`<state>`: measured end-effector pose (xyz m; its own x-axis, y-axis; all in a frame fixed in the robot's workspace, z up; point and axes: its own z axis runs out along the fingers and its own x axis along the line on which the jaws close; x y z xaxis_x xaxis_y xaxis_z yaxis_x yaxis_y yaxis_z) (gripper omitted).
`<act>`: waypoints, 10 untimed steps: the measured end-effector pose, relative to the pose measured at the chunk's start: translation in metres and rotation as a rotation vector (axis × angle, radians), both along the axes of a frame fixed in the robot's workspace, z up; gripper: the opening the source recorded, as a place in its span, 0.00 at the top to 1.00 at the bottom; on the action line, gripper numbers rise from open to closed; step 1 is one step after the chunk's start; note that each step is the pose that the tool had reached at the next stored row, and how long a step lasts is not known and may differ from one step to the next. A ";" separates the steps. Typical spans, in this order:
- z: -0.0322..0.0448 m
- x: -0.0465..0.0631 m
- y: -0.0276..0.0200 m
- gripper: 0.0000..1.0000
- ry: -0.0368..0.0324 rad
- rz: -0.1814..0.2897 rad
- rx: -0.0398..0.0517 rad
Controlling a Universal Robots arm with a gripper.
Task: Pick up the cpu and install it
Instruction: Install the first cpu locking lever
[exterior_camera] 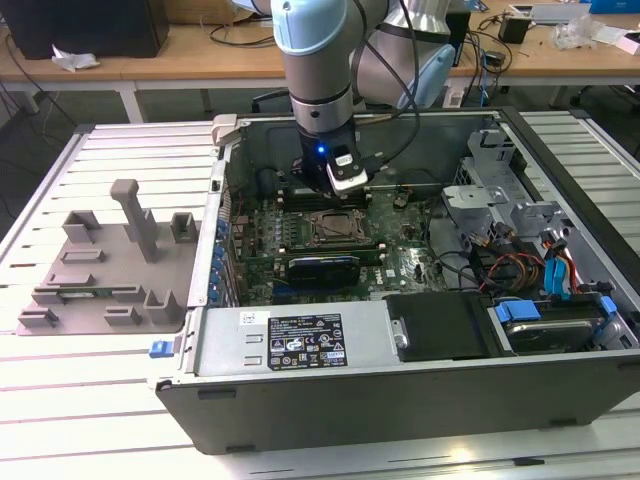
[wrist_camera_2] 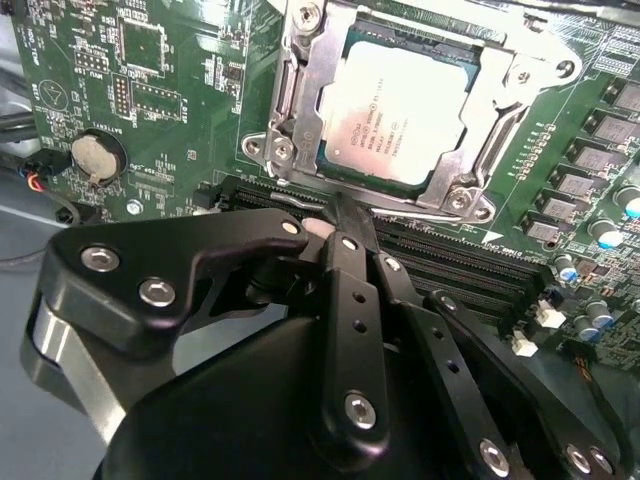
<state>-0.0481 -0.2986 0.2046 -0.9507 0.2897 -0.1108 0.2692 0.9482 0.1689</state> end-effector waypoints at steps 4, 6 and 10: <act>0.0004 0.000 0.0001 0.89 0.0000 0.019 -0.0004; 0.0016 0.000 0.0001 0.89 0.0000 0.043 -0.0002; 0.0019 0.000 0.0006 0.89 0.0001 0.070 -0.0003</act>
